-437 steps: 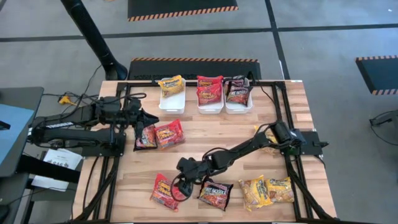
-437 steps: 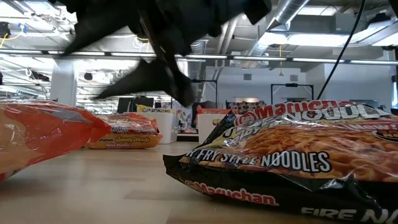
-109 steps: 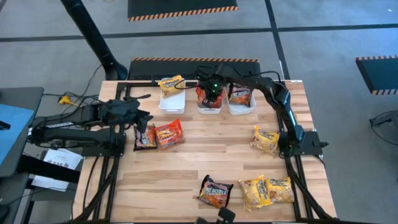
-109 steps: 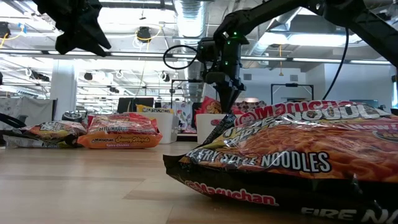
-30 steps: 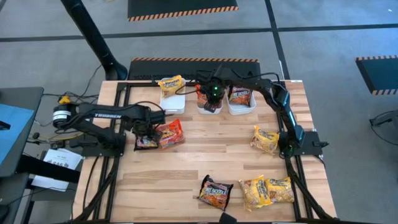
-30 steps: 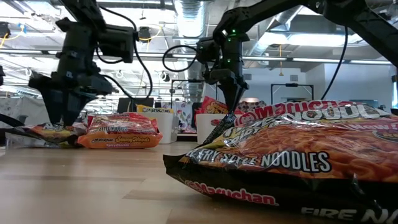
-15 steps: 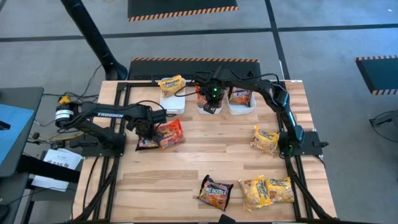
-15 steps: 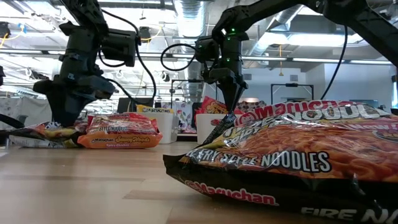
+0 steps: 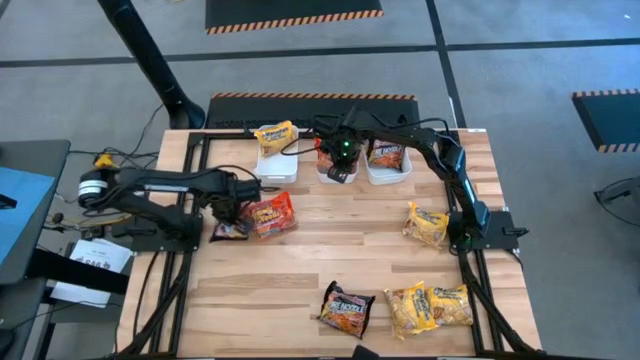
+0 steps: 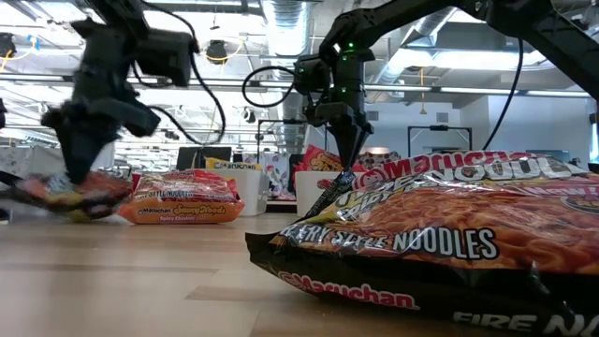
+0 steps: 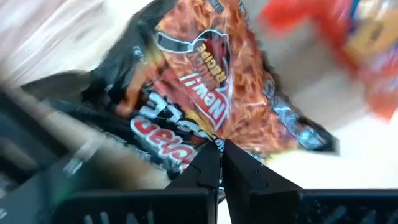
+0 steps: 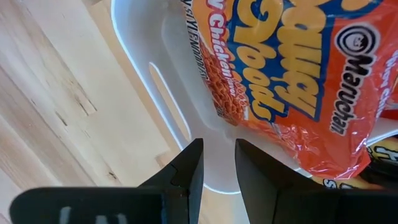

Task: Sort Maruchan noodles
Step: Put the black noodle pack into the right white bin

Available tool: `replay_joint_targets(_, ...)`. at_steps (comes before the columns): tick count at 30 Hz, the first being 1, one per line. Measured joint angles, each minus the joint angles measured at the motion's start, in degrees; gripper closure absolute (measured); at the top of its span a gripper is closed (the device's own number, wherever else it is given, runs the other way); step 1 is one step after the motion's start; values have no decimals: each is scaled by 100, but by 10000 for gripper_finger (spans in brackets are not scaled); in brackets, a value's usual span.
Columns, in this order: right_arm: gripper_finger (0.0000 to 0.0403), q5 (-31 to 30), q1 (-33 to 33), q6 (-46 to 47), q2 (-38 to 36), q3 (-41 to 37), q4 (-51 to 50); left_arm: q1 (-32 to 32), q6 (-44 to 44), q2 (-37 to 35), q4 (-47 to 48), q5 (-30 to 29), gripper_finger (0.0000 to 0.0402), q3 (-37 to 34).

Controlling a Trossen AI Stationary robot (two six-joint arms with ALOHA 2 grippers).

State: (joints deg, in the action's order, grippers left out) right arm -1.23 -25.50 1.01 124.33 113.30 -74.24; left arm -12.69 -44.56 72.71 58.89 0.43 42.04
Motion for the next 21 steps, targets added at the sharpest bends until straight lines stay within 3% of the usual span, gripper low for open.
replay_joint_targets(6, 285, 394, 2, 8, 0, 0, -50, 250, 175, -824, 51, 73, 400, 15)
replay_joint_targets(10, 285, 639, 3, 9, 0, 0, -21, 385, 387, -1124, 61, 426, 400, 15)
replay_joint_targets(15, 285, 725, 9, 9, 0, 0, -15, 638, 638, -1040, 48, 952, 401, 24)
replay_joint_targets(21, 285, 740, 35, 112, 0, 0, -41, 1210, 567, -500, -222, 1090, 401, -100)
